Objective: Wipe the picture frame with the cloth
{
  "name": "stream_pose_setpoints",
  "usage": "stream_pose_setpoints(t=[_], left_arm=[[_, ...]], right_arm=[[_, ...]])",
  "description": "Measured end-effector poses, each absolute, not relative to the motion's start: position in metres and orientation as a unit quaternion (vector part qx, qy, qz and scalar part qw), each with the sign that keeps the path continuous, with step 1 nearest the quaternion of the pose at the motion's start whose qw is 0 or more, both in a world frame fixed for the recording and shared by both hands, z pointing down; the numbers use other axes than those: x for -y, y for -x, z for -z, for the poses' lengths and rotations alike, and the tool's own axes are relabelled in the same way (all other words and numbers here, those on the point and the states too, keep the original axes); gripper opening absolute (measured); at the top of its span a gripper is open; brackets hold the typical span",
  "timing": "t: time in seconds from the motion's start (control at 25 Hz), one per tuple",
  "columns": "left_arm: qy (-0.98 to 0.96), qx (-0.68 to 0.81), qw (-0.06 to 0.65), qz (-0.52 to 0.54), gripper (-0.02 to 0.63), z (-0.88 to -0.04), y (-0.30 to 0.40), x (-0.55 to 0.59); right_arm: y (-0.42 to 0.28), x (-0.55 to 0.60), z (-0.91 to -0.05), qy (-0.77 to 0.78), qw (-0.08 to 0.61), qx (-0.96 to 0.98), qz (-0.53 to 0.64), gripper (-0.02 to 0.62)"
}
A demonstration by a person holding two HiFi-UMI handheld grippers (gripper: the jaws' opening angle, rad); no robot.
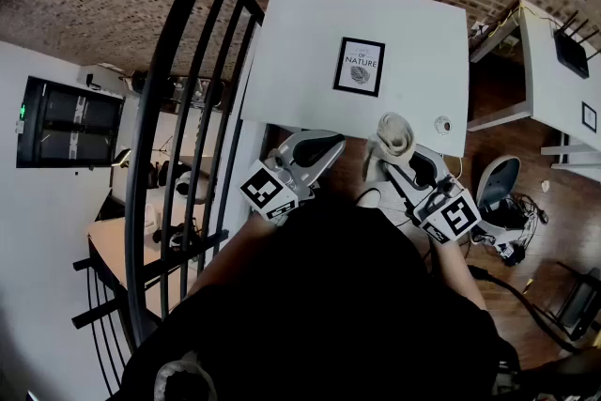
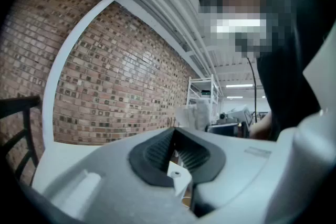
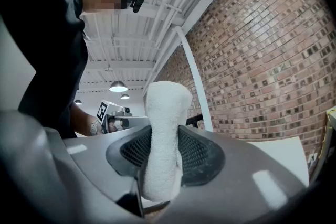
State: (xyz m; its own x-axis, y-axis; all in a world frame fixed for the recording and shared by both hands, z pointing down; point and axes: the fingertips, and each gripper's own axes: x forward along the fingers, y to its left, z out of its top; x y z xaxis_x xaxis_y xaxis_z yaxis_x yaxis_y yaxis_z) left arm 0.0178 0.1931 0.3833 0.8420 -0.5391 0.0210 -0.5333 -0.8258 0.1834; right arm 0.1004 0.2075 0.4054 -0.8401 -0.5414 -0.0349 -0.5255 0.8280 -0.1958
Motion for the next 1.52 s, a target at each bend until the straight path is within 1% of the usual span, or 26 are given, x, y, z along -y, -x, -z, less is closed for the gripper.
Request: stream_pose_setpoints(t=[0.16,0.36,0.52,0.8,1.24,1.4,1.52], left_arm=[[-0.953,0.289,0.087,0.013,0.002,-0.386,-0.005,-0.178],[-0.953,0.289,0.093,0.017,0.002,-0.397,0.02,-0.136],[-0.957,0.273,0.098,0.02,0.002,-0.409,0.04,-0.092],[-0.967,0.231,0.104,0.029,0.002,-0.405,0.071,-0.018],[-0.964,0.235,0.121,0.003,0.002,-0.437,0.066,0.031],[-0.959,0.253,0.129,-0.003,0.002,-0.458,0.054,0.041],[-0.953,0.265,0.148,-0.025,0.002,-0.486,0.044,0.049]], right_arm=[[-0.093,-0.191,-0.407,0.28,0.043,-0.955,0.091,0.152],[-0.067,-0.154,-0.415,0.28,0.033,-0.955,0.092,0.152],[-0.042,-0.113,-0.423,0.292,0.025,-0.951,0.098,0.153],[-0.007,-0.041,-0.423,0.334,0.01,-0.934,0.126,0.153],[-0.003,0.013,-0.451,0.332,-0.018,-0.932,0.147,0.153],[-0.012,0.034,-0.472,0.317,-0.041,-0.936,0.15,0.153],[-0.02,0.055,-0.498,0.312,-0.062,-0.933,0.171,0.153]])
